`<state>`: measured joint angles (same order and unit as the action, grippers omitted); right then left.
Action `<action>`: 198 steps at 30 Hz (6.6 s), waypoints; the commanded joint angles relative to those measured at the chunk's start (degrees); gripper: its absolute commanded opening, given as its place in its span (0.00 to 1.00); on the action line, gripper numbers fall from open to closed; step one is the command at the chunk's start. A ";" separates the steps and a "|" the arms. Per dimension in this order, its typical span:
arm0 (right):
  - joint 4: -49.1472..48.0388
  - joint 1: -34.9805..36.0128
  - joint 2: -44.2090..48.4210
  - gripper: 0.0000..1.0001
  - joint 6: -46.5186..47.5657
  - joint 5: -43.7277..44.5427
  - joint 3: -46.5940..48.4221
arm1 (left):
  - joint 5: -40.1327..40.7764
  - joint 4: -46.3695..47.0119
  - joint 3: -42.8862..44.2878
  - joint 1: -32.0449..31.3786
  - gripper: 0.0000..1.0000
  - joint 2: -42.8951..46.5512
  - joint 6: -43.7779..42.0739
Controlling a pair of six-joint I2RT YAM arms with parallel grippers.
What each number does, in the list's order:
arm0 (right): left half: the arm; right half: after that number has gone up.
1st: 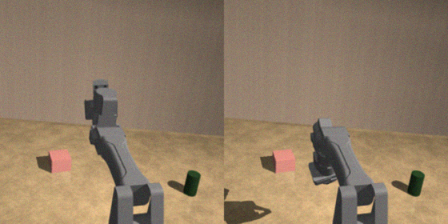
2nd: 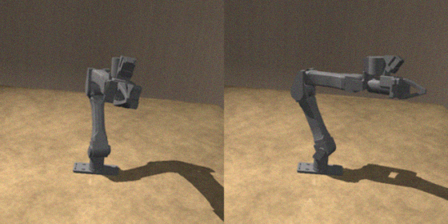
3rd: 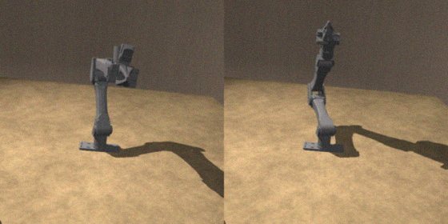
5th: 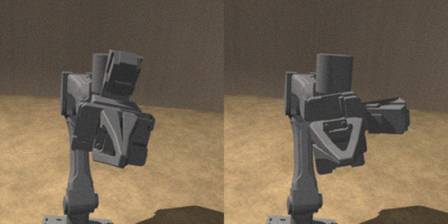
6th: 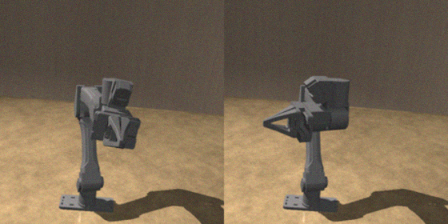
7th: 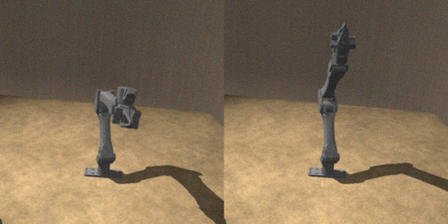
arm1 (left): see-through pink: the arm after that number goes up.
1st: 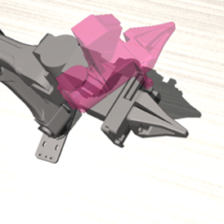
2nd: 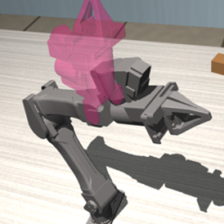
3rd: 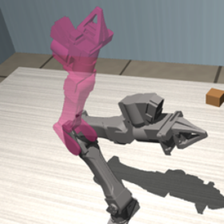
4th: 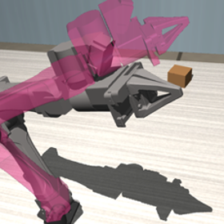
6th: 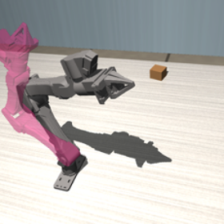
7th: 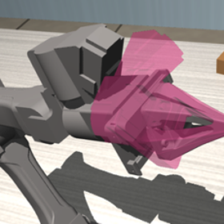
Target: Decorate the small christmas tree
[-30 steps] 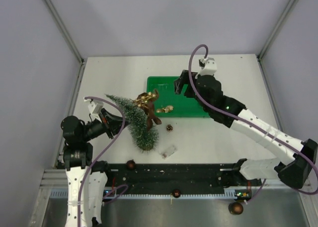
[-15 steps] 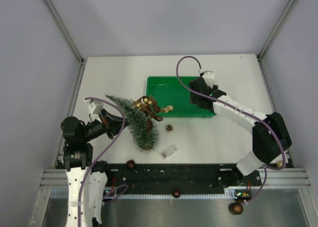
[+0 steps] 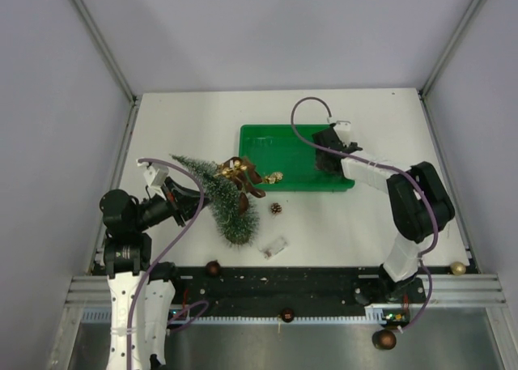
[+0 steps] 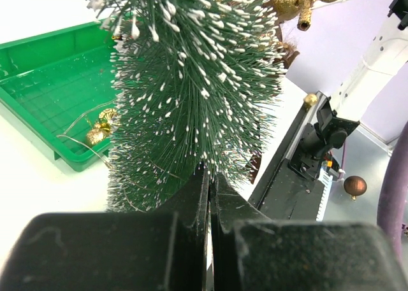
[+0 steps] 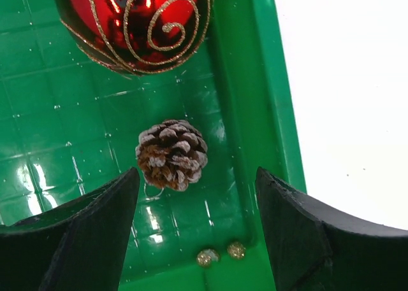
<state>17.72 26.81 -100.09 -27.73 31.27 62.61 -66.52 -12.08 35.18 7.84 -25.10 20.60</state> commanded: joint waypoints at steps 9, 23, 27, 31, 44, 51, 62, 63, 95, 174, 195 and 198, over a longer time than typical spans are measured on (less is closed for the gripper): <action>-10.94 -0.79 -3.44 0.61 2.15 -0.07 0.32 | 0.78 1.00 -0.37 0.07 0.00 -1.35 -2.58; -14.55 -0.79 -1.16 0.34 2.68 -1.56 -3.19 | 2.36 -3.39 0.94 0.07 0.00 -1.62 -5.66; -14.46 -0.62 5.23 0.30 1.54 -6.72 -5.12 | 2.45 -3.92 0.86 0.07 0.00 -1.09 -5.83; -12.71 1.40 14.37 0.30 1.18 -15.96 -6.18 | 2.62 -4.18 0.59 0.07 0.00 -0.56 -5.75; -16.92 7.38 42.41 0.34 -12.07 -52.79 -20.05 | 2.98 -1.72 -2.04 0.07 0.00 2.07 -3.02; -31.59 11.06 54.82 0.36 -28.34 -54.04 -31.84 | 2.45 -0.40 -2.31 0.08 0.00 2.17 -1.35; -37.49 26.00 48.86 0.35 -25.72 -39.28 -27.63 | 2.45 0.74 -1.52 0.07 0.00 1.37 1.55; -38.53 26.71 48.51 0.35 -25.45 -37.96 -27.80 | 2.45 0.56 -1.43 0.07 0.00 1.29 1.37; -54.71 29.00 36.38 0.30 -26.68 -26.96 -32.73 | 5.00 -9.46 1.56 -0.01 0.00 1.29 -7.77; -56.12 35.86 34.80 0.15 -22.81 -18.71 -33.96 | 4.03 -7.08 1.12 0.07 0.00 1.11 -5.40; -44.35 36.12 30.22 0.13 -20.26 -19.22 -25.87 | 4.03 -7.70 1.56 0.07 0.00 1.02 -6.36; -42.60 36.82 31.53 0.12 -20.18 -18.44 -28.06 | 3.77 -7.79 1.47 0.07 0.00 0.93 -6.36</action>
<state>-26.57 62.13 -69.80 -48.60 13.32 35.27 -61.25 -18.09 35.81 7.84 -23.53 14.92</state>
